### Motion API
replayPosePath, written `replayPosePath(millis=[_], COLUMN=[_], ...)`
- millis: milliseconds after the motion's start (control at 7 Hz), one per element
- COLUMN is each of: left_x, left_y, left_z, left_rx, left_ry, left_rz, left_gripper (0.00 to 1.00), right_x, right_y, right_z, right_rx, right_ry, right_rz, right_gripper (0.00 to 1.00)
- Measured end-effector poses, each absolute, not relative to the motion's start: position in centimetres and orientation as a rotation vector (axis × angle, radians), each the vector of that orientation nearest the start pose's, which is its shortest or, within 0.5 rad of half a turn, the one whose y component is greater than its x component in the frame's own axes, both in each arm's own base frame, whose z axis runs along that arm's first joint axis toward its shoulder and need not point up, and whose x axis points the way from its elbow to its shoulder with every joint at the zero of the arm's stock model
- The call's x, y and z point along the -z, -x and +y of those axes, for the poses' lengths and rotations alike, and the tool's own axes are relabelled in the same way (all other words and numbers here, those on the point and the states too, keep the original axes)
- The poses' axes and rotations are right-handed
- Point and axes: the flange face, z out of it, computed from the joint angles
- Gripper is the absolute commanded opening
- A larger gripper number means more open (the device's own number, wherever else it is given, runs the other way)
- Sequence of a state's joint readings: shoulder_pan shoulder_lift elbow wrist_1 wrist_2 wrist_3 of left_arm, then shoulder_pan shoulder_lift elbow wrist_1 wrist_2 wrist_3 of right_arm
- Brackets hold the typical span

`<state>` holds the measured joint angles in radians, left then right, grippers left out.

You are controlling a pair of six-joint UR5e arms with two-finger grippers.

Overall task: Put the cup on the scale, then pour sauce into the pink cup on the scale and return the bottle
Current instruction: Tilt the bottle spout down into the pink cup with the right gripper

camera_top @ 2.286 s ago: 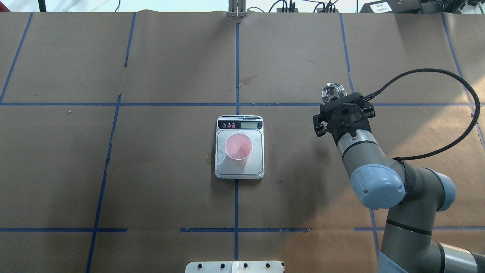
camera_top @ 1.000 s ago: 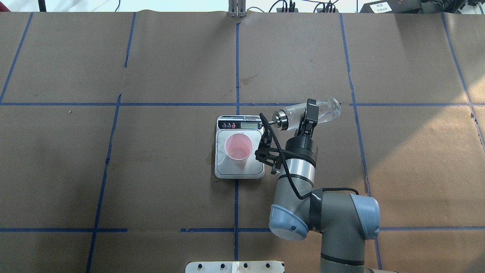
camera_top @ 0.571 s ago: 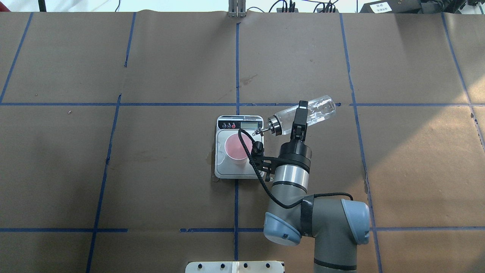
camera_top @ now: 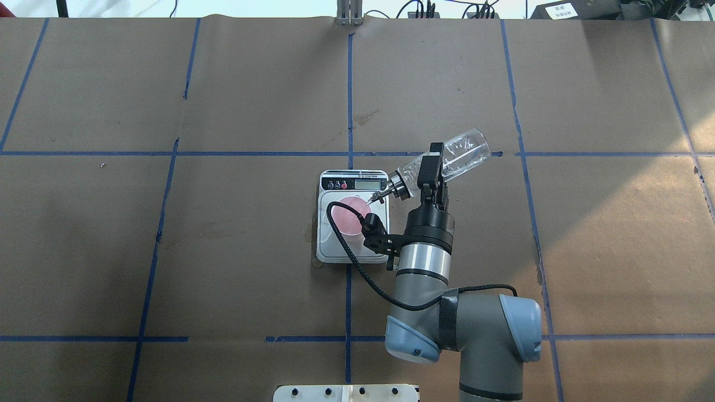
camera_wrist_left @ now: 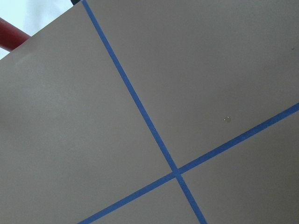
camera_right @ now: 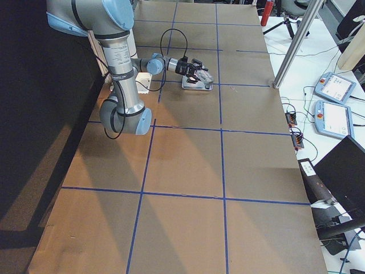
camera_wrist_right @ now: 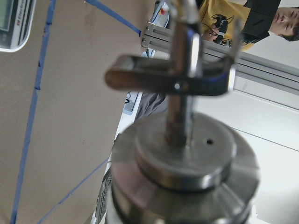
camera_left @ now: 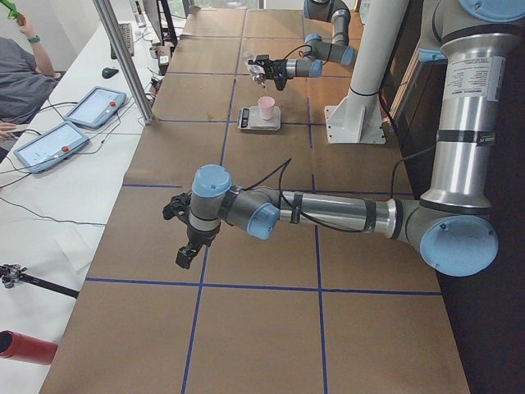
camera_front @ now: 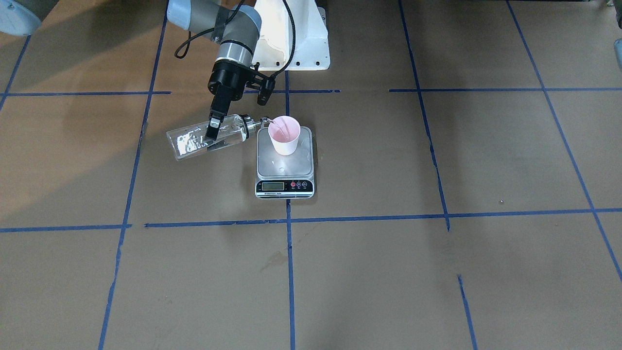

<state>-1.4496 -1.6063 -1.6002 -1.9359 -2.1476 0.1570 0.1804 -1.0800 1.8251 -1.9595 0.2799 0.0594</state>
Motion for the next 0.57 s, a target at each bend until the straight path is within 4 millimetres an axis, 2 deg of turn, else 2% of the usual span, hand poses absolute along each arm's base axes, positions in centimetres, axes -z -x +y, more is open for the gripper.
replayPosePath(millis=[286, 571], left_x=[-59.5, -59.1], left_y=[1.4, 1.4], left_z=[-53.9, -54.2], left_rx=[-0.390, -0.390], left_ry=[-0.432, -0.436], left_rz=[0.564, 0.564], left_gripper=[1.00, 1.00], right_x=[-25.8, -25.8], right_y=[54.1, 54.6], right_z=[-32.8, -31.9], right_rx=[0.855, 0.755], right_ry=[-1.145, -1.194], right_rz=[0.704, 0.540], right_gripper=[0.00, 0.00])
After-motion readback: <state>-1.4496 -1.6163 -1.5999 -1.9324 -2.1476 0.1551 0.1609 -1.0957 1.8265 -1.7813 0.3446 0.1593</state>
